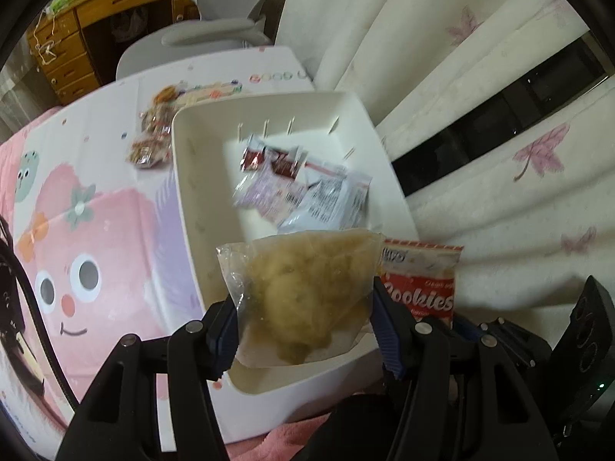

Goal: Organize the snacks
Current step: 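Lift both held bags and carry them over the white tray, then open both grippers over the white tray to drop the two bags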

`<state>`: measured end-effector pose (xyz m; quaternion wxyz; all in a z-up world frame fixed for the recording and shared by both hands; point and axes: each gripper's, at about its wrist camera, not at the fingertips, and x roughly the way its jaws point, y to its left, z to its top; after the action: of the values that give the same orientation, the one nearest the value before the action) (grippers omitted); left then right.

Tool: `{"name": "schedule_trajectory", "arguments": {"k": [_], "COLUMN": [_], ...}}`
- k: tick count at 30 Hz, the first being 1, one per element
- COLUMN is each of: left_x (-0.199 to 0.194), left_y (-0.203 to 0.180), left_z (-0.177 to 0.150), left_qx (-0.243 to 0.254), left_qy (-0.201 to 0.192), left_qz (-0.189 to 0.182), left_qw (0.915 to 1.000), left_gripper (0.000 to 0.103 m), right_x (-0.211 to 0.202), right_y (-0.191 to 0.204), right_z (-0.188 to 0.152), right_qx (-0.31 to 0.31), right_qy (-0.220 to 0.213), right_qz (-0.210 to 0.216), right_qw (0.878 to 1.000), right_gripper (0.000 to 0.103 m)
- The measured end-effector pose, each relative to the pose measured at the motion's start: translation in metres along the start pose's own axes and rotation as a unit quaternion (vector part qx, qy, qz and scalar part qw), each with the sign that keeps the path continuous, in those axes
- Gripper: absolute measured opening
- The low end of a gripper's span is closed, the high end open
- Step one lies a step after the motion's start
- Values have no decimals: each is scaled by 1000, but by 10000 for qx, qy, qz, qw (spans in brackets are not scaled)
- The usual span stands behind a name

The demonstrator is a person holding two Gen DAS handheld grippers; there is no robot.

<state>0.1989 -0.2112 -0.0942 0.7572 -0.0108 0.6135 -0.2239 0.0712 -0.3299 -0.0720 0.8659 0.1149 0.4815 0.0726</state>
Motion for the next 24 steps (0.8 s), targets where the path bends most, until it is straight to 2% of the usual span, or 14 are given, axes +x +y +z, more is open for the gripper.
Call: {"name": "schedule_trajectory", "arguments": {"k": [2,4,5,6,10,24], "left_x": [1,3,3,1,-2,-12], "left_y": [-3,-7,-9,-12,-17,25], "left_z": [3,5,5,5,6,-22], "left_qx": [-17,0,49,87,134,-397], "left_qy": [-78,-97,-134,-207,-343,-270], "left_qz": [-13,27,22,16,35,290], "left_qw": [10000,9999,9999,9997,9993,9984], "left_gripper": [59,68,78,81,81,81], "right_x": [-1,-2,-2,-2,0,19], "right_y": [-7,-12,-14,-17,-24,-8], "right_z": [2,2,3,4,6,1], "right_qx": [-12,-13,-2,8,32,18], "right_qy": [13,9,15,41,106,458], "right_qz": [6,-1,-1,0,-35,241], "right_qw": [10000,10000,10000,10000,9999,9987], "right_gripper": [11,12,13,14,31,33]}}
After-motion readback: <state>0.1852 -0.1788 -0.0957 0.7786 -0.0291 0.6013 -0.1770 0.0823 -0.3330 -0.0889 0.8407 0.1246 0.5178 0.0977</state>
